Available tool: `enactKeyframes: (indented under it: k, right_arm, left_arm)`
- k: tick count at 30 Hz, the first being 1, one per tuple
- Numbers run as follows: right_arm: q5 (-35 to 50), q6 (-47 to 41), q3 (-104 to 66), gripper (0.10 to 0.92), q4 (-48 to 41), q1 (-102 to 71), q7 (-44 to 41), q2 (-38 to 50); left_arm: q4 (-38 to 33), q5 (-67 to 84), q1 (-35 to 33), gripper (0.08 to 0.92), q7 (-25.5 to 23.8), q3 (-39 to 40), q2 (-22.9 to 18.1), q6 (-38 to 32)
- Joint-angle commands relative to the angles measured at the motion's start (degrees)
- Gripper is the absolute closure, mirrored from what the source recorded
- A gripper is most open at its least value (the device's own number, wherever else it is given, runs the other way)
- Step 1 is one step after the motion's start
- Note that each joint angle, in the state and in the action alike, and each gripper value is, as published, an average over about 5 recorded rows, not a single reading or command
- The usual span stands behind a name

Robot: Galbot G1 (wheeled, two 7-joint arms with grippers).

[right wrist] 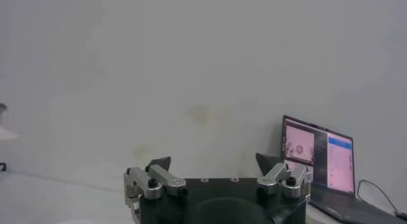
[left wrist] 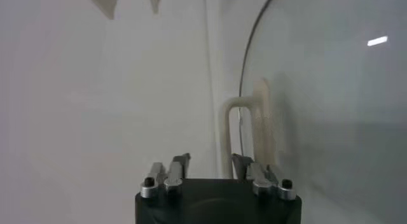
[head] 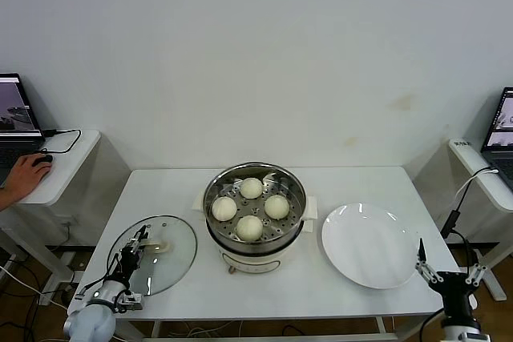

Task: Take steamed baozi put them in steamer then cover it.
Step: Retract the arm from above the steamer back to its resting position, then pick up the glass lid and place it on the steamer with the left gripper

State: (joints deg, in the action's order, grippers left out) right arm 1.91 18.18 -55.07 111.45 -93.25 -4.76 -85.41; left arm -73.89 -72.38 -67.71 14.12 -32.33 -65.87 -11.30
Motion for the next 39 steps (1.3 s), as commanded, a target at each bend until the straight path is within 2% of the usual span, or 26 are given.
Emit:
enactKeyframes:
  k: [1, 6, 9, 17, 24, 28, 32, 36, 39]
  right_arm:
    - [-0.5, 0.0, 0.6, 0.203, 0.2, -0.1, -0.1, 0.0]
    - [-1.1, 0.0, 1.5, 0.203, 0.8, -0.5, -0.3, 0.2]
    - [-1.3, 0.2, 1.8, 0.202, 0.8, -0.5, -0.4, 0.4]
    - [-1.8, 0.5, 2.7, 0.202, 0.9, -0.5, -0.8, 0.8]
    - [-2.1, 1.0, 2.8, 0.203, 0.9, -1.1, -1.2, 1.9]
    - [-3.8, 1.7, 2.9, 0.202, 0.3, -1.4, -0.8, 2.1]
    - [-6.2, 2.2, 4.0, 0.203, -0.5, -1.4, -0.6, 1.9]
    - [-9.5, 3.1, 5.3, 0.203, -2.3, -0.7, 0.0, 1.3]
    - [-11.7, 3.9, 6.3, 0.202, -3.7, 0.1, 0.7, 0.6]
  left_arm:
    - [0.0, 1.5, 0.0, 0.674, 1.5, -0.4, 0.4, -0.8]
    - [-6.3, 5.2, -3.3, 0.814, 2.2, -1.5, 2.4, -0.2]
    - [-12.3, 8.3, -6.6, 0.853, 0.8, -2.8, 4.2, 1.8]
    - [-28.4, 16.8, -13.6, 0.855, -6.6, -8.5, 9.6, 10.3]
    - [-40.4, 22.6, -14.2, 0.855, -14.2, -9.9, 13.8, 19.5]
    - [-46.3, 26.5, -12.8, 0.855, -17.0, -6.1, 16.2, 23.5]
    - [-49.9, 29.5, -9.4, 0.855, -18.0, 1.1, 18.8, 27.7]
    - [-48.4, 28.0, -1.8, 0.855, -19.1, 10.9, 20.4, 31.1]
    - [-46.0, 25.5, 4.7, 0.855, -20.0, 18.8, 18.9, 33.5]
